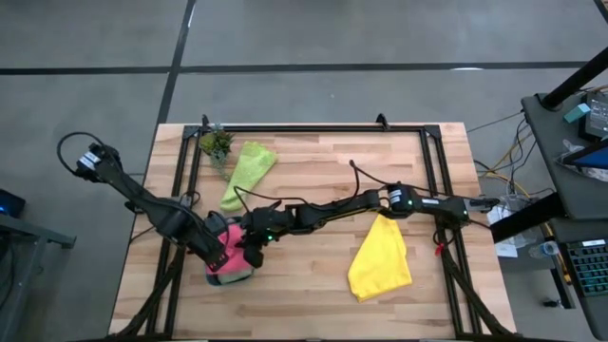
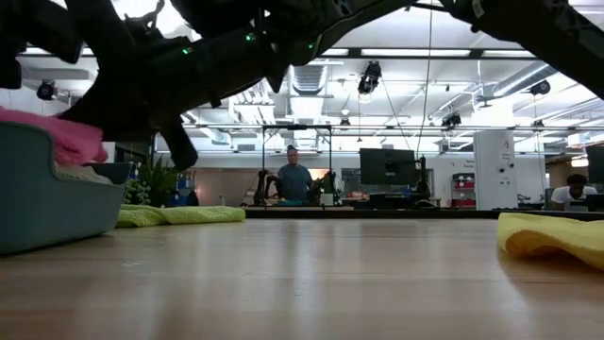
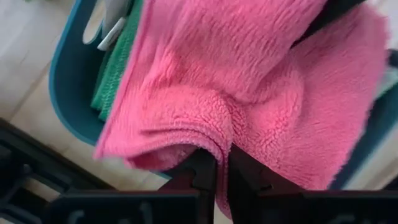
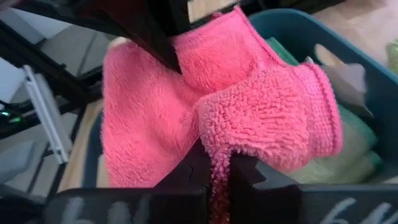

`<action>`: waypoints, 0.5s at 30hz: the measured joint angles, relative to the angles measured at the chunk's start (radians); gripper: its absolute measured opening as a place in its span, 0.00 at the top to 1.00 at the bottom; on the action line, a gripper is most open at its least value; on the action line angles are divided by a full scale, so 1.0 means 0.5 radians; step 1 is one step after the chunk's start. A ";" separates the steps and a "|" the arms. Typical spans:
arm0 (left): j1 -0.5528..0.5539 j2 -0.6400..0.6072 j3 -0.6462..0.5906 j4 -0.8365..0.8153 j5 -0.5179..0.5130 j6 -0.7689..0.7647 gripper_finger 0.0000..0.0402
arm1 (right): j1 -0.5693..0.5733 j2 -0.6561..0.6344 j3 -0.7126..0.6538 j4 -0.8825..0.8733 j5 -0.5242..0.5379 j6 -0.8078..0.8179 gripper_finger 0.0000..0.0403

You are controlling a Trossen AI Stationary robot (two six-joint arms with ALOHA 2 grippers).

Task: Fold microfiber towels
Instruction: Put the pink microfiber cloth into the blue bin

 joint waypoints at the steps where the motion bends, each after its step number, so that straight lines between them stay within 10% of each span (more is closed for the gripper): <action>1: -0.002 0.006 -0.008 -0.002 0.001 0.000 0.97 | 0.000 -0.003 -0.002 -0.020 0.013 -0.002 0.97; 15: -0.024 0.029 -0.012 0.005 0.030 0.009 0.82 | 0.040 -0.009 -0.002 -0.071 0.048 -0.040 0.97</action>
